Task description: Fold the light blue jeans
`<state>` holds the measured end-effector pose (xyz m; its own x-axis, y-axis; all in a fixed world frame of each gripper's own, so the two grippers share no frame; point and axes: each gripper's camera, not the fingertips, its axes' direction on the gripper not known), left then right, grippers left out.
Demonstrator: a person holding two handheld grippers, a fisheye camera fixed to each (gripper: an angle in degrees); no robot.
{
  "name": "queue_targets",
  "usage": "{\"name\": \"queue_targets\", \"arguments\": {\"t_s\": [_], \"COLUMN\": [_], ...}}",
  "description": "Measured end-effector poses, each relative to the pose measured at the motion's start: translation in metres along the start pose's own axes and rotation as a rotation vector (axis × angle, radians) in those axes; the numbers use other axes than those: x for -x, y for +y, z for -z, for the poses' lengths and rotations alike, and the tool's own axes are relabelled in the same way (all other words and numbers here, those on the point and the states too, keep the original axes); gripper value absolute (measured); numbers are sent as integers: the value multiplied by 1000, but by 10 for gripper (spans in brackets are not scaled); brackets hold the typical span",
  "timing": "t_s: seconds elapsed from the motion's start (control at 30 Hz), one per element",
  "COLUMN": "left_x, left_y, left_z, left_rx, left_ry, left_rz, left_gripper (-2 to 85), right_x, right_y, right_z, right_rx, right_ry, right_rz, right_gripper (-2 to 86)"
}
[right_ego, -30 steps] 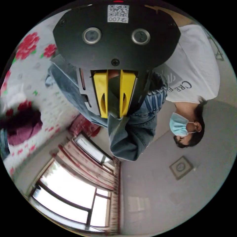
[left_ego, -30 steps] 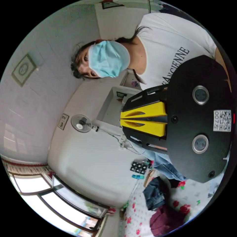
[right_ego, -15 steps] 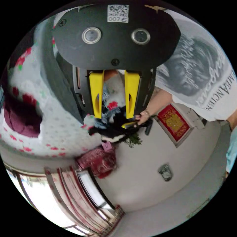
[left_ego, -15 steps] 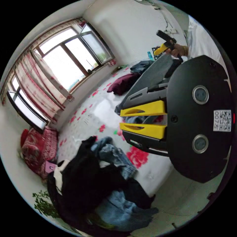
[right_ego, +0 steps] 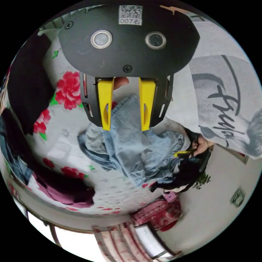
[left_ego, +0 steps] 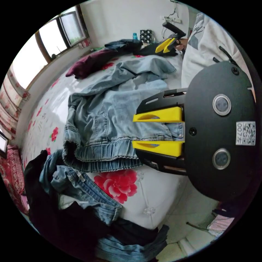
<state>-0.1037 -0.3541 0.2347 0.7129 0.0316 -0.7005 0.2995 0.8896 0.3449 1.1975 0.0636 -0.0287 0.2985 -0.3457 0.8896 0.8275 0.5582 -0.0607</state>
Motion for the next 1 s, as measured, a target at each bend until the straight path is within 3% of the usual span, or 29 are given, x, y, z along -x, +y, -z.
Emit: {"name": "queue_targets", "arguments": {"t_s": [0.07,0.2,0.27,0.4,0.47,0.57,0.7,0.83,1.0], "left_x": [-11,-42,-38,31,62,78,38,3,-4], "left_y": [-16,-34,-38,-44,-42,-33,-18,-1,8], "left_z": [-25,-38,-31,8,26,50,36,13,16], "left_rx": [92,162,165,160,159,44,5,49,70], "left_ry": [-128,-314,-421,-664,-639,-407,-207,-194,-231], "left_rz": [-33,-266,-302,-111,-25,63,27,6,69], "left_gripper": [27,-5,-7,-9,-8,-2,36,45,23], "right_x": [27,42,35,-6,-32,-71,-95,-100,-121], "right_y": [-15,-54,-85,-169,-199,-241,-254,-205,-121], "right_z": [-33,-96,-75,51,94,108,57,-22,-56], "right_rx": [64,275,207,-209,-377,-492,-382,-150,31], "right_ry": [28,166,137,104,154,298,306,336,359], "right_rz": [92,134,125,23,-82,-266,-352,-357,-426], "right_gripper": [81,27,13,5,7,16,26,31,19]}}
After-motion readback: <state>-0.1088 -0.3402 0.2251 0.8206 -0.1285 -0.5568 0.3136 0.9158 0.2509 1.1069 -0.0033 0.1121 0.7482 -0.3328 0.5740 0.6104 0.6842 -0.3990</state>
